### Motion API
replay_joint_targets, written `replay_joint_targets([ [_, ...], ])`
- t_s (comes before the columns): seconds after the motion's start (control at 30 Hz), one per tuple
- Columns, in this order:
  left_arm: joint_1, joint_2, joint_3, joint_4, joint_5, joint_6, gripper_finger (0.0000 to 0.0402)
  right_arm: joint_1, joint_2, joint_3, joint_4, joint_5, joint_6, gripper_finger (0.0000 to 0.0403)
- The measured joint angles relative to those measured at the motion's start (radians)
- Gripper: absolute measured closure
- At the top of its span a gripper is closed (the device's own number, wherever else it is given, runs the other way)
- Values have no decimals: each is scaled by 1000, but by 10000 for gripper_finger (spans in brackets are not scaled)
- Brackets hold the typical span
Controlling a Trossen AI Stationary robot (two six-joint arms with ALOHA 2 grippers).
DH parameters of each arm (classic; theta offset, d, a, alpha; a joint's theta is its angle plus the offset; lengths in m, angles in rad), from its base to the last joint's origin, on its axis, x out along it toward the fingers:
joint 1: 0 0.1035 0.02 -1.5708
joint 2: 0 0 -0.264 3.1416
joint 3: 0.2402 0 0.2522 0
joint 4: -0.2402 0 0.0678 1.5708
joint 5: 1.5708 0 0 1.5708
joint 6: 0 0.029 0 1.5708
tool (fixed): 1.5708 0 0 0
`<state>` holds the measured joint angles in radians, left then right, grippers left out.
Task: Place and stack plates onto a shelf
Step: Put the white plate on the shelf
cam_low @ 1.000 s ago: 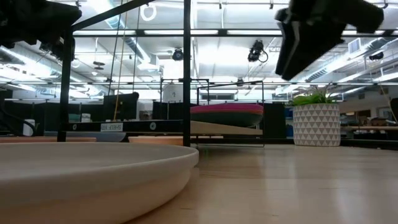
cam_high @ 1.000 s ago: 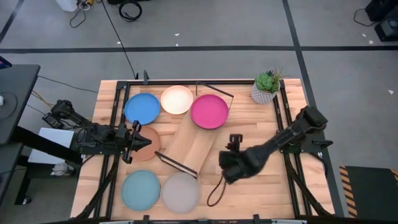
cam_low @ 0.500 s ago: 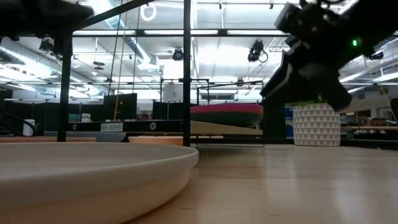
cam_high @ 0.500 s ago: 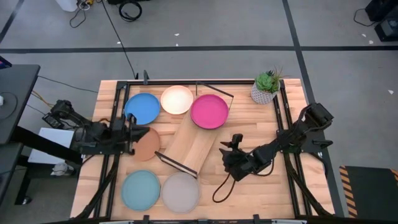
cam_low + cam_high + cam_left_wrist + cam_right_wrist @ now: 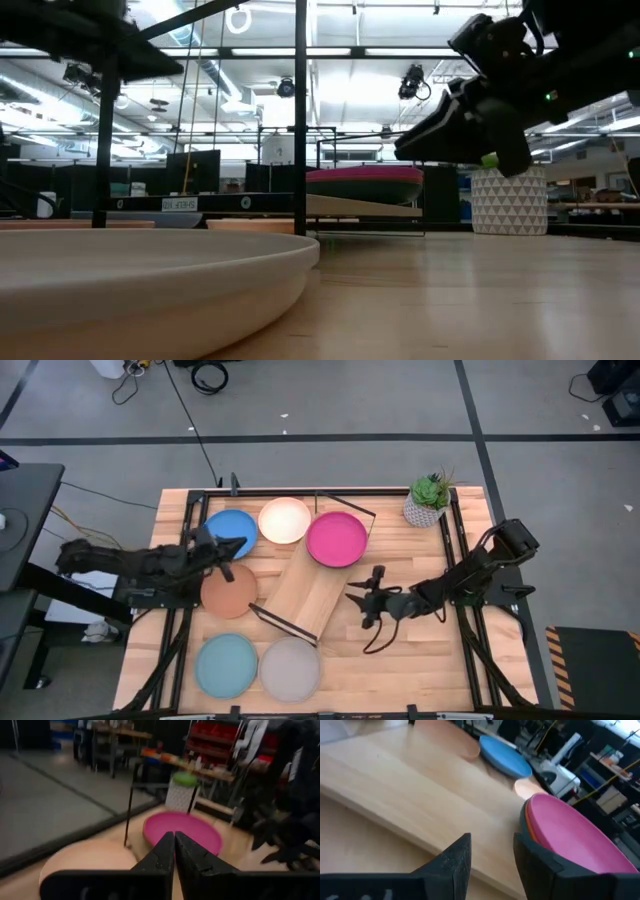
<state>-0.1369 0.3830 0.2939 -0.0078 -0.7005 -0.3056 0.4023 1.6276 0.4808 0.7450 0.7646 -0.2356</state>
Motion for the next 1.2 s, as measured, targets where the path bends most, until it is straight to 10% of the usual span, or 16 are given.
replay_joint_targets([
  [0.77,542,498,36,32,567,-131,384,0,0,-45,114,-133,42,261],
  [1.2,568,862,240,31,479,162,384,0,0,-45,105,-127,17,261],
])
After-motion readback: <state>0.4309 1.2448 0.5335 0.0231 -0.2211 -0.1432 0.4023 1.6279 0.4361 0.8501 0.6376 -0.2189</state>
